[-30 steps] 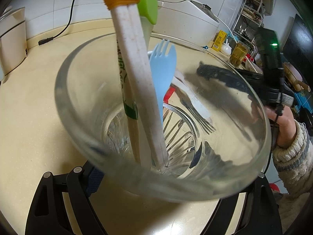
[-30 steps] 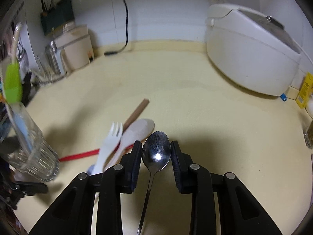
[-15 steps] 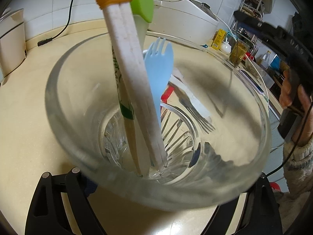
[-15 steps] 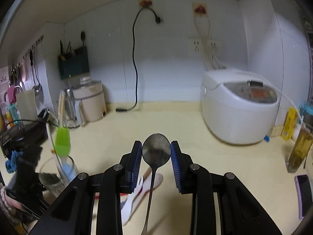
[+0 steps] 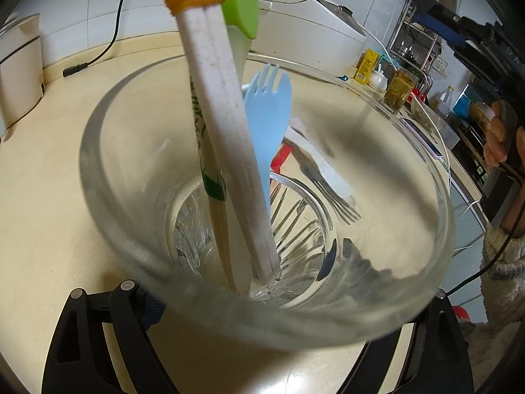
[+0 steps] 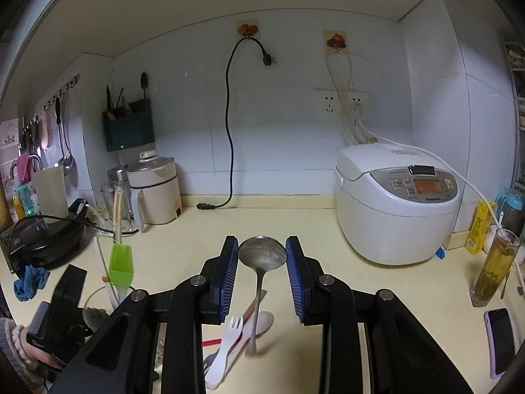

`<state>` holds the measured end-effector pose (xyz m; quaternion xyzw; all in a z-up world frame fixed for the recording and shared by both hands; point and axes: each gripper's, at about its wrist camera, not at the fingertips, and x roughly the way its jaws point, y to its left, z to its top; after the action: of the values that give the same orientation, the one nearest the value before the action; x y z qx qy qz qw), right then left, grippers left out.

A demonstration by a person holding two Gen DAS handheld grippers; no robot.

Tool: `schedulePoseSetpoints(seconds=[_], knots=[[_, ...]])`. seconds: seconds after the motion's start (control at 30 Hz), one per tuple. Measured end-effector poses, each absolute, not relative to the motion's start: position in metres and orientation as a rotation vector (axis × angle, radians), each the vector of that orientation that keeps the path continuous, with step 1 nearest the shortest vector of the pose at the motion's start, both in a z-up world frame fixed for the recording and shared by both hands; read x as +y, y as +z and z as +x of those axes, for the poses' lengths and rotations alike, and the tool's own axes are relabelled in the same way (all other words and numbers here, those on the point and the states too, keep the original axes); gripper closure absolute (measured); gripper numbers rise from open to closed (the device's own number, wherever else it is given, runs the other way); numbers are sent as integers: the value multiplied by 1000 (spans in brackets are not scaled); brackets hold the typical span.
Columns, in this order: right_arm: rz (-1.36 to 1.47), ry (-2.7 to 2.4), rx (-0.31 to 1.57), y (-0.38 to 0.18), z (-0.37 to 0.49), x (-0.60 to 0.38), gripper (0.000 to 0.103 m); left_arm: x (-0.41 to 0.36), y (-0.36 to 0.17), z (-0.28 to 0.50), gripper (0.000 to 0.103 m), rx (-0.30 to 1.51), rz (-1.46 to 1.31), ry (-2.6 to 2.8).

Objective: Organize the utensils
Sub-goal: 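Lift the metal spoon and carry it to the glass cup, then lower the metal spoon handle-first into the glass cup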

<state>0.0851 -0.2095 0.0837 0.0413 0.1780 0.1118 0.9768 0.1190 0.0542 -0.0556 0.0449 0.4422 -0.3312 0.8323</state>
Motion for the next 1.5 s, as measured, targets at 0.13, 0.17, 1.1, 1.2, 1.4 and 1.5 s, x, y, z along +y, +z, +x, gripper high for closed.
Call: schedulePoseSetpoints(seconds=[0.13,0.17,1.1,1.2,1.4,1.5], knots=[[83,245,332,95,79,-208,73,55,-56,119,13,937,95,-702],[79,250,323,99,77,-207,73,55,-56,119,13,937,95,-702],[104,578,245,173,78,-123,73,57,-55,120,13,938,92,-704],[99,581,282,162,84,-117,73,57,-56,120,13,938,88,-705],[84,600,345,141,88,-110,73,58,-56,120,13,938,84,-707],[72,601,370,136,88,-107,73,58,-56,121,13,938,86,-707]])
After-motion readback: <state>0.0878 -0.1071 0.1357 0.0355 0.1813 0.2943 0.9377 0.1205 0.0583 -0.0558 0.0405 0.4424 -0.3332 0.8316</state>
